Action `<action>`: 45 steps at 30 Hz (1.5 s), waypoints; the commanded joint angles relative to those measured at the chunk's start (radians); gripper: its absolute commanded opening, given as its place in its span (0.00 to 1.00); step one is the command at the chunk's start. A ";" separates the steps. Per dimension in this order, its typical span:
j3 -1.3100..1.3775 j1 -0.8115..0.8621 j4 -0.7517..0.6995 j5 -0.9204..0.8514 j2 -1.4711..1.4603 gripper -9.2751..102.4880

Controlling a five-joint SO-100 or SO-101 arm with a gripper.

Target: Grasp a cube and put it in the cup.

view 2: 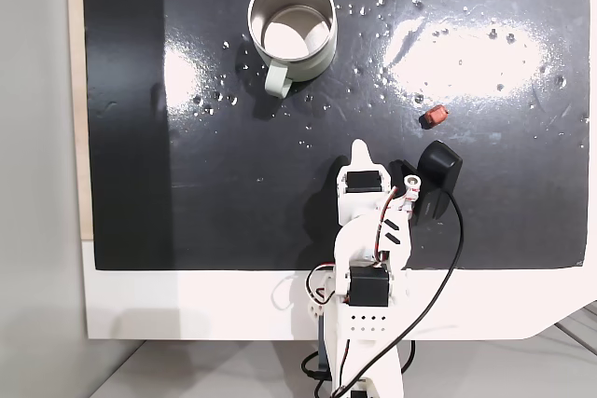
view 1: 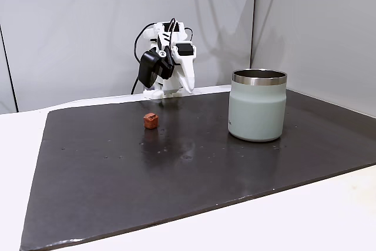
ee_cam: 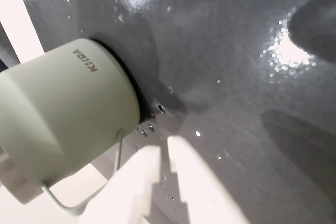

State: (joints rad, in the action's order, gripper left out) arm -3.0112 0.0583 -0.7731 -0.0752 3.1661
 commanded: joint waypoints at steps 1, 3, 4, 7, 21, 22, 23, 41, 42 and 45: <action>0.008 -0.057 0.028 0.077 0.011 0.08; 0.008 -0.057 0.028 0.077 0.011 0.08; 0.008 -0.057 0.028 0.077 0.011 0.08; 0.008 -0.057 0.028 0.077 0.011 0.08; 0.008 -0.052 0.032 0.063 0.011 0.08; 0.009 -0.046 0.028 0.061 0.011 0.08; 0.018 -0.035 0.017 0.061 0.011 0.08; 0.565 0.057 -0.192 0.046 -0.305 0.08; 0.595 0.058 -0.202 0.041 -0.327 0.08; 0.699 0.064 -0.255 0.032 -0.396 0.08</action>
State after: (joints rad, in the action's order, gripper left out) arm -2.4544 0.1166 -0.9940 -0.0276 2.8179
